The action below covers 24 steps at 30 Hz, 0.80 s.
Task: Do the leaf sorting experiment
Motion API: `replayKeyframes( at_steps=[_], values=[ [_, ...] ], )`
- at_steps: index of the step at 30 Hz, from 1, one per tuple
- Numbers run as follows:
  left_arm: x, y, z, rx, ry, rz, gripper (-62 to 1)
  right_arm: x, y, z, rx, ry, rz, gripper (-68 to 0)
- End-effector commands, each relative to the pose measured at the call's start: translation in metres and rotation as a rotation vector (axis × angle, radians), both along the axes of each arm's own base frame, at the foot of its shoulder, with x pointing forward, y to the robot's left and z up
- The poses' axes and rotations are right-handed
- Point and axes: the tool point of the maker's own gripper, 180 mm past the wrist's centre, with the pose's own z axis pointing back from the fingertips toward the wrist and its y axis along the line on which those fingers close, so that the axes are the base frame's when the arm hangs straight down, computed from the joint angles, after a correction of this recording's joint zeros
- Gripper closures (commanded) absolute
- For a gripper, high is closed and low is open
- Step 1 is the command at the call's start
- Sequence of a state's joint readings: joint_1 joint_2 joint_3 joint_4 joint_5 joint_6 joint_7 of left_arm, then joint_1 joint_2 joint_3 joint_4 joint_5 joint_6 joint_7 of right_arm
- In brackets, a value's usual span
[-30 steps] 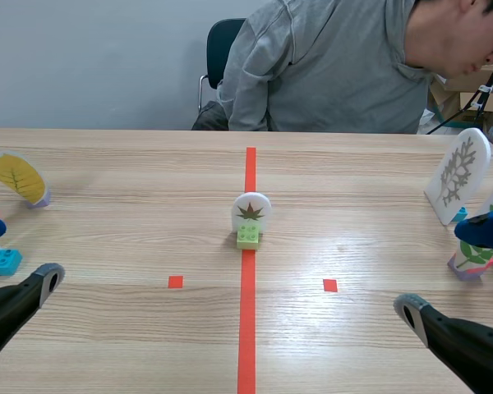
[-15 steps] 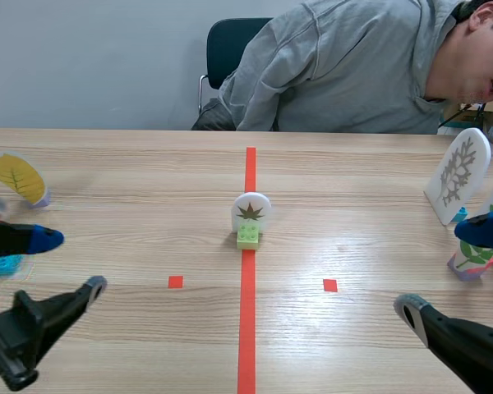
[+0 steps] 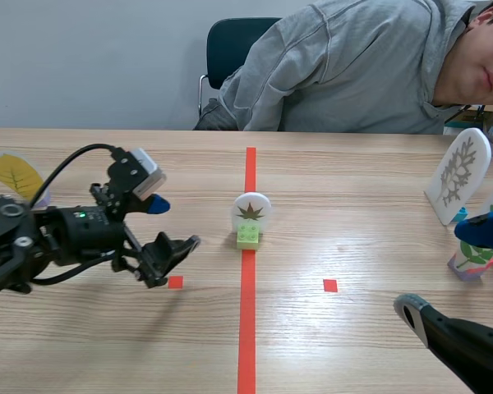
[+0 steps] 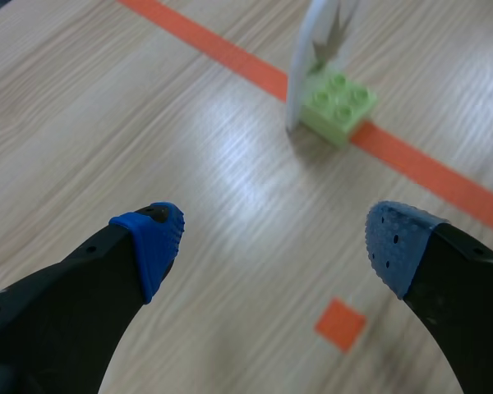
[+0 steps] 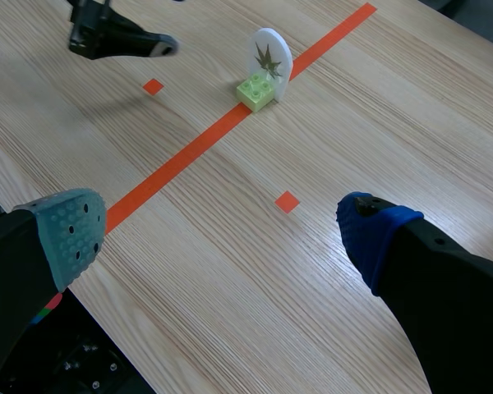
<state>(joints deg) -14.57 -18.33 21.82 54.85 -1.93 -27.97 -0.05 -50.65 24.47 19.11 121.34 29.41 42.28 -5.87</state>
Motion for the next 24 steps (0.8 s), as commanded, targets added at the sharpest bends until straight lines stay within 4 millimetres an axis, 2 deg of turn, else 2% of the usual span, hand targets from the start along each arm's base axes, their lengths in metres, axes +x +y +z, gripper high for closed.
replayKeyframes(
  at_steps=[1,7,10,19,24],
  values=[
    [0.009,-0.022,0.013,-0.044,-0.041,-0.017,-48.2,0.003,-0.001,0.006,0.008,-0.023,0.007,-57.3],
    [0.026,-0.070,0.006,-0.069,-0.040,-0.035,-48.2,0.006,-0.002,0.008,0.003,-0.036,0.007,-57.3],
    [0.032,-0.086,0.005,-0.075,-0.054,-0.026,-48.2,0.010,-0.002,0.010,0.001,-0.050,0.007,-57.3],
    [0.039,-0.106,0.009,-0.110,-0.065,0.011,-47.9,0.010,-0.002,0.011,0.004,-0.053,0.007,-57.3],
    [0.038,-0.107,0.008,-0.090,-0.076,0.001,-46.3,0.010,-0.002,0.011,0.004,-0.053,0.007,-57.3]
  ],
)
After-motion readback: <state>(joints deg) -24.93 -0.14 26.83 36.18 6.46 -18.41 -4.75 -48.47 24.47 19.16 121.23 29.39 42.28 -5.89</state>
